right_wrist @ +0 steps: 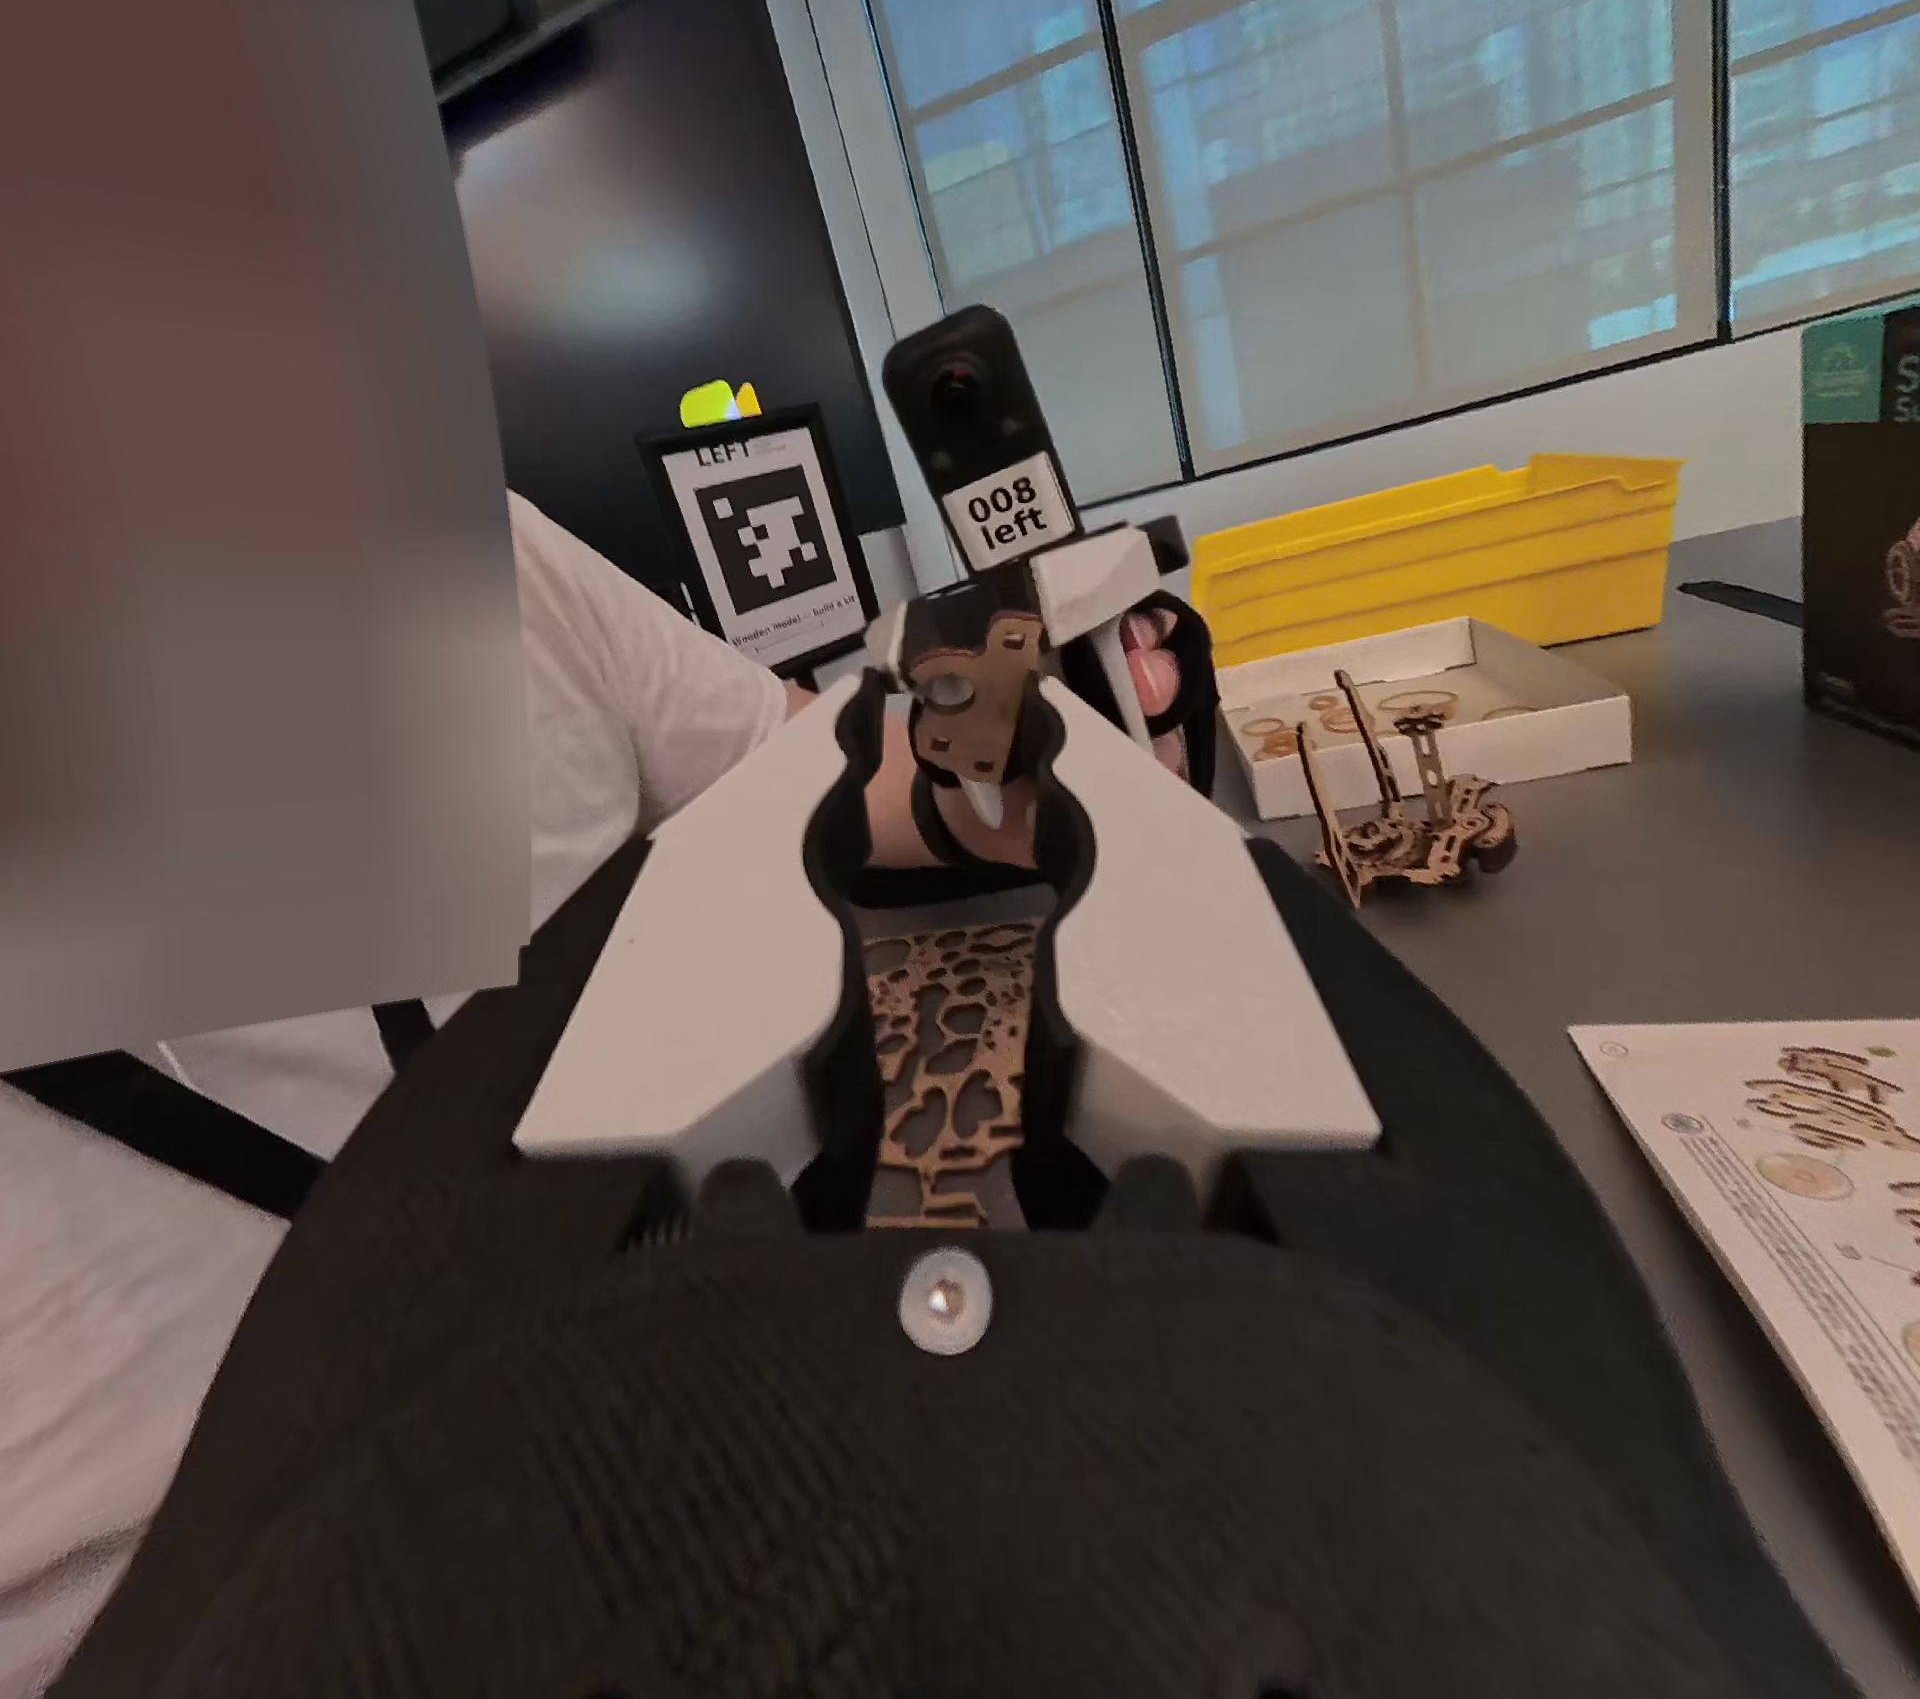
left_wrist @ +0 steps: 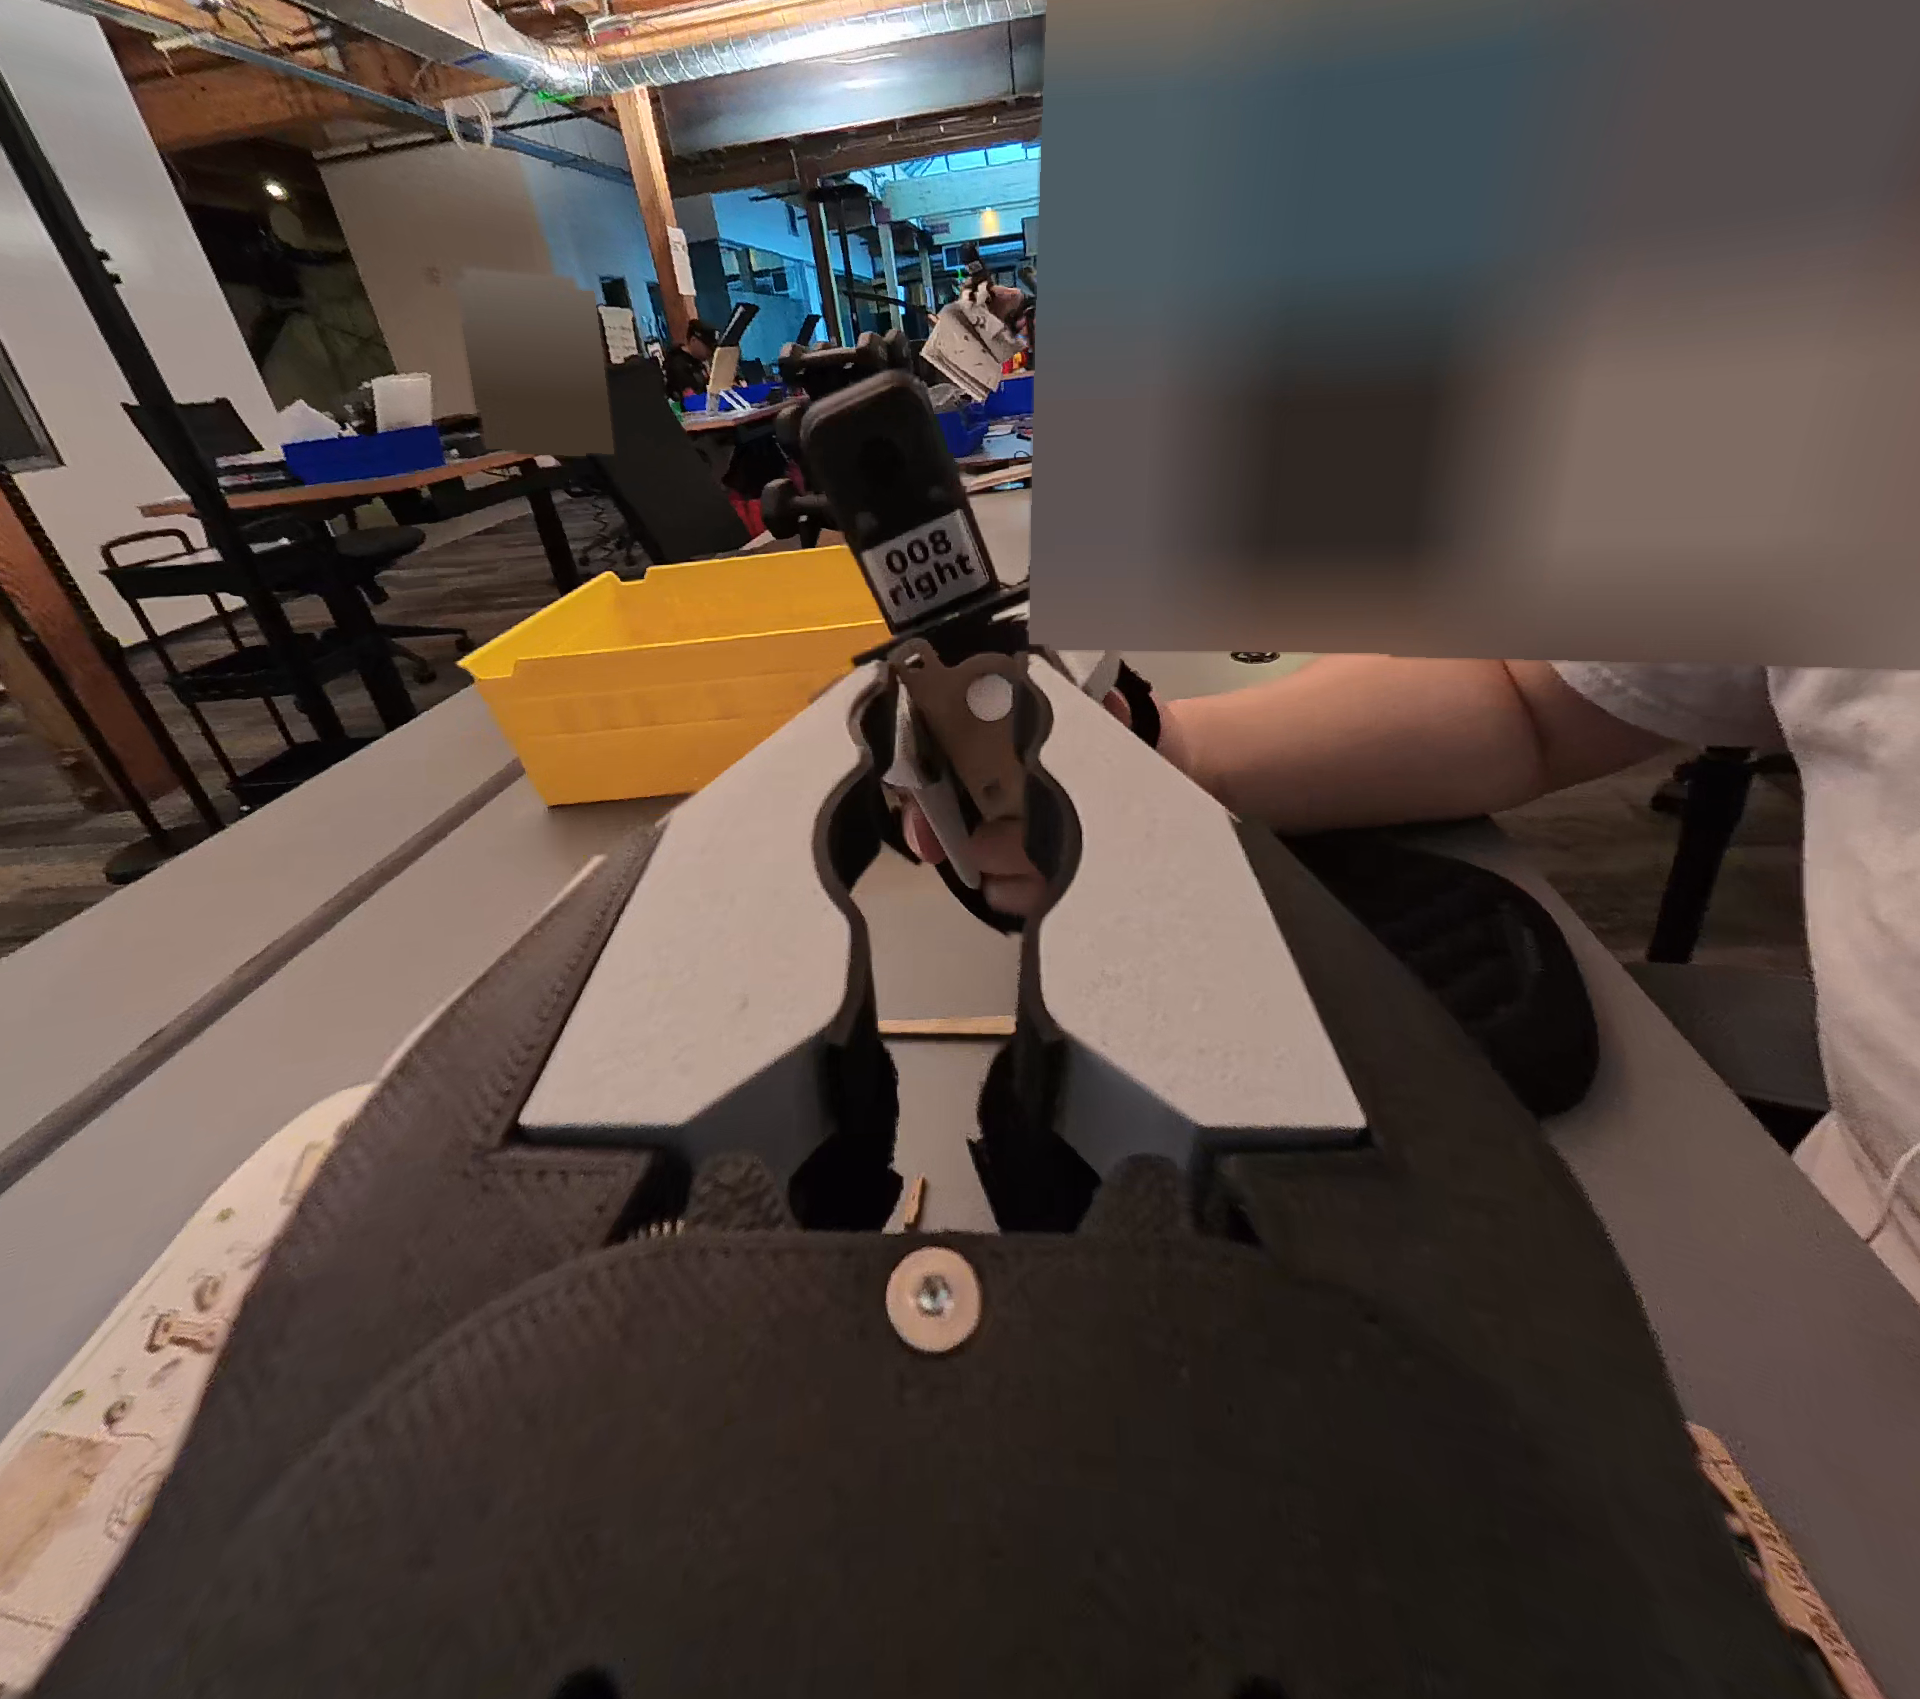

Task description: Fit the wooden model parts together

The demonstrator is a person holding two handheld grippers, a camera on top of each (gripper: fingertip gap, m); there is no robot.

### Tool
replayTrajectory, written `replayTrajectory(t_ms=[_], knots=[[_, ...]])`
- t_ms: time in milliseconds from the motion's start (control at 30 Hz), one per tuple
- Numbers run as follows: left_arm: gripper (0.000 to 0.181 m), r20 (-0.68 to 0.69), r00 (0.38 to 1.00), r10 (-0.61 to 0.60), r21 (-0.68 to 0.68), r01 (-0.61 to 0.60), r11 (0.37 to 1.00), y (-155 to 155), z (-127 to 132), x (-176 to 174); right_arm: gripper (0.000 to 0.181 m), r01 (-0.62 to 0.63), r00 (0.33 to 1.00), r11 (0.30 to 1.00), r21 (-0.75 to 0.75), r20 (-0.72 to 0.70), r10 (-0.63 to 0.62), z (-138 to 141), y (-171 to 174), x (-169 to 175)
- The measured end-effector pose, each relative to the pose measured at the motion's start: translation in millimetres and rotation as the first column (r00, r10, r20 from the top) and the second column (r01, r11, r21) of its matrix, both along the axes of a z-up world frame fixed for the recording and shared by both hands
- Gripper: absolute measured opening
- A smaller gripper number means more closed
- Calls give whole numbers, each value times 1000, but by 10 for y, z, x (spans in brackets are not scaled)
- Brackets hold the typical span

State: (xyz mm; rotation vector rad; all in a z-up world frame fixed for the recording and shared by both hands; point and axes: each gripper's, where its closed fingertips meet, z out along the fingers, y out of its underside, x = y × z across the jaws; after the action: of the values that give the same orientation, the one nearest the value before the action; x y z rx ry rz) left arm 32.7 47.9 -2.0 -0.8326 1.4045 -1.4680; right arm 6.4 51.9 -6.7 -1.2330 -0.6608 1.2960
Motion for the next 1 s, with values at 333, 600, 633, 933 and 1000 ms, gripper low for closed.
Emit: replayTrajectory(t_ms=[333,600,633,933,1000], knots=[[0,-16,999,-33,-31,32,999,-1,-59,-17,17,189,957,975,112,200,-209,-99,139,100],[36,-197,979,50,-194,-89,977,342,-259,81,17,407,583,825,392,584,-565,-558,490,351],[40,-245,969,44,-219,-100,971,370,-315,96,17,396,494,796,458,624,-605,-629,524,380],[26,-518,855,-15,-411,-233,881,541,-784,170,18,188,94,712,676,709,-699,-1053,619,398],[28,-541,840,-35,-430,-240,870,541,-827,171,18,163,70,713,682,713,-698,-1088,616,388]])
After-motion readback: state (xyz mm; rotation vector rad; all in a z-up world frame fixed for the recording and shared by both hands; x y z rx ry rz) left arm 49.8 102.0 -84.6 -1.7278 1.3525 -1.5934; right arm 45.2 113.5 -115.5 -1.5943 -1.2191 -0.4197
